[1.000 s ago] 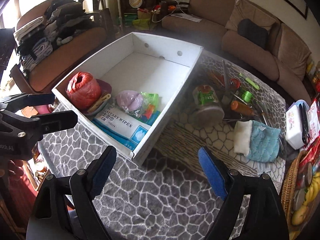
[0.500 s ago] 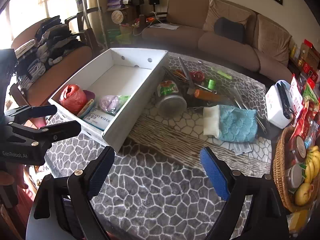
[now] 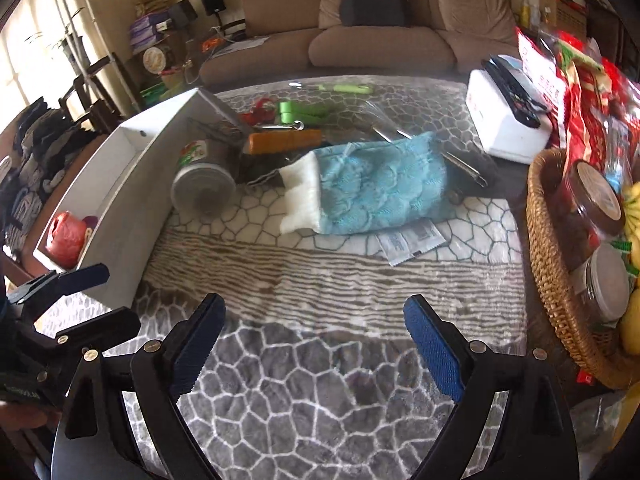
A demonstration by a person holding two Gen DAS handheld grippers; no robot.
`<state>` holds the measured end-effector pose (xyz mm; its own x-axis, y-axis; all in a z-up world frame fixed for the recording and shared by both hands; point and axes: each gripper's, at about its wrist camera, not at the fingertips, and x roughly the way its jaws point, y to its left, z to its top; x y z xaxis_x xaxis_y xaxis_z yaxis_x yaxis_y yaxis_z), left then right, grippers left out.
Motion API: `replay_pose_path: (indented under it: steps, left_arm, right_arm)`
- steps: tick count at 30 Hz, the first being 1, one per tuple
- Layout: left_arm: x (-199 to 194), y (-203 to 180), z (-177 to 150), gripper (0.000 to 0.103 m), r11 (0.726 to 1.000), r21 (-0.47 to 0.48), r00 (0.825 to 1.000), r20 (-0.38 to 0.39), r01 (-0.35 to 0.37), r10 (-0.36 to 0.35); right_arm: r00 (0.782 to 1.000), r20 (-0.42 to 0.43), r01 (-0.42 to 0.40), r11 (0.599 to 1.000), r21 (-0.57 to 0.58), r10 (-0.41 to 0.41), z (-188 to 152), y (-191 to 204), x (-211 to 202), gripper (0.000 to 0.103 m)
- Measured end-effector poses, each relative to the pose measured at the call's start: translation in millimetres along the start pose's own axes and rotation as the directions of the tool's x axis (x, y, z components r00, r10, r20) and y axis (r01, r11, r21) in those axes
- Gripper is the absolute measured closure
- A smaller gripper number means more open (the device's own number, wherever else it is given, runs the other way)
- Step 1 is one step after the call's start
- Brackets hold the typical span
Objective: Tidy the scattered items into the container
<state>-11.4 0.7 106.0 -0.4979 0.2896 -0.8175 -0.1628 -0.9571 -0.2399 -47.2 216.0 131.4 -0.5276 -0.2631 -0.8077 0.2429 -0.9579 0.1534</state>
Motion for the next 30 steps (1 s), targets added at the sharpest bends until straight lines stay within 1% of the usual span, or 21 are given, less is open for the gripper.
replay_pose_path:
  steps: [3, 6, 11, 15, 18, 19, 22, 27, 30]
  left_arm:
    - [32.5, -1.7, 0.6, 0.0, 1.0, -0.003, 0.999, -0.018, -0.03, 0.03]
    - [59.7, 0.5, -0.4, 0.0, 0.998, -0.017, 0.998, -0.031, -0.057, 0.056]
    - [86.4, 6.9, 0.8, 0.0, 0.996, -0.034, 0.996, -0.036, -0.085, 0.084]
    - [94.9, 13.3, -2.0, 0.0, 0.993, -0.043, 0.994, -0.018, -0.113, 0.112]
    - [103.3, 20.1, -5.3, 0.0, 0.989, -0.091, 0.993, -0.027, -0.113, 0.111]
    - [106.0, 20.4, -6.5, 0.0, 0.988, -0.092, 0.992, -0.03, -0.123, 0.121]
    - [108.5, 15.9, -9.0, 0.0, 0.985, -0.058, 0.987, -0.018, -0.159, 0.159]
    - [108.6, 14.3, -13.6, 0.0, 0.984, -0.05, 0.985, 0.003, -0.171, 0.172]
    - [112.6, 7.0, -16.0, 0.0, 0.977, -0.01, 0.977, 0.007, -0.214, 0.214]
  right_arm:
    - [0.999, -0.01, 0.048, 0.998, 0.039, -0.048, -2.8, -22.2, 19.4, 0.01]
    - [0.996, -0.014, 0.085, 0.994, 0.068, -0.084, -6.6, -35.6, 37.8, 0.01]
    - [0.992, -0.012, 0.13, 0.988, 0.08, -0.129, -9.8, -47.0, 61.0, 0.01]
    - [0.988, -0.006, 0.152, 0.985, 0.085, -0.152, -12.8, -50.9, 70.6, 0.01]
    - [0.985, -0.002, 0.173, 0.983, 0.066, -0.173, -14.7, -48.7, 76.0, 0.01]
    - [0.984, -0.003, 0.177, 0.982, 0.073, -0.177, -15.9, -49.3, 77.4, 0.01]
    - [0.98, -0.027, 0.198, 0.976, 0.092, -0.197, -18.7, -53.0, 83.2, 0.01]
    - [0.974, -0.043, 0.227, 0.971, 0.08, -0.224, -23.3, -56.4, 87.2, 0.008]
    - [0.97, -0.04, 0.242, 0.968, 0.069, -0.24, -25.0, -54.7, 87.5, 0.007]
